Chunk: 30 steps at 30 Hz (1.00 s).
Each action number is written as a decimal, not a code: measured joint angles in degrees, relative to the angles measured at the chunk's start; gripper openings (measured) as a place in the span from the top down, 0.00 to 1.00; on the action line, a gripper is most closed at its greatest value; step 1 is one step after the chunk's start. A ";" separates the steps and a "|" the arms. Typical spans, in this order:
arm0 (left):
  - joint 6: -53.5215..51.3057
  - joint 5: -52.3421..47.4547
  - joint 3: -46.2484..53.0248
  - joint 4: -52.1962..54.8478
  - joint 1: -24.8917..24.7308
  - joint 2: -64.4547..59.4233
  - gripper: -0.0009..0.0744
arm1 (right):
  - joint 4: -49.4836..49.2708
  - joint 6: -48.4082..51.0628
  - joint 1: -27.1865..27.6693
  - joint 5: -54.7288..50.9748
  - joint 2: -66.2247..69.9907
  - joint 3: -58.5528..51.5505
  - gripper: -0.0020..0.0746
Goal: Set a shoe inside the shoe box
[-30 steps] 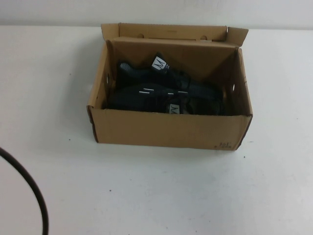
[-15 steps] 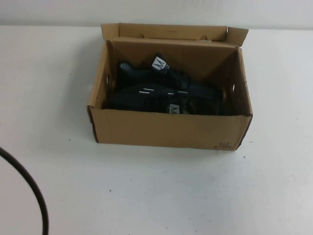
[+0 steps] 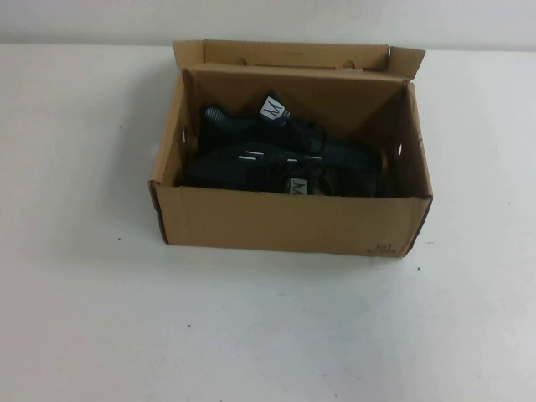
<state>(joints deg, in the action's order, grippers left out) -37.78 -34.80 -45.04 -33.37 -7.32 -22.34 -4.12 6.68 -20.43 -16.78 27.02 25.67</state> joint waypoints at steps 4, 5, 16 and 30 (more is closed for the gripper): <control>0.99 13.56 11.42 1.12 -0.24 9.48 0.99 | 0.00 0.00 0.00 0.00 0.00 0.00 1.00; 2.73 16.39 14.66 2.97 -0.24 12.03 0.99 | 0.00 0.00 0.00 0.00 0.00 0.00 1.00; 39.41 21.72 38.48 35.20 -0.41 22.85 0.99 | 0.00 0.00 0.00 0.00 0.00 0.00 1.00; 40.80 13.69 46.50 36.45 -0.41 22.94 0.99 | 0.00 0.00 0.00 0.00 0.00 0.00 1.00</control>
<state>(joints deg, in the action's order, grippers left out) 3.02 -21.11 1.46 3.09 -7.74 0.59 -4.12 6.68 -20.43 -16.78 27.02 25.67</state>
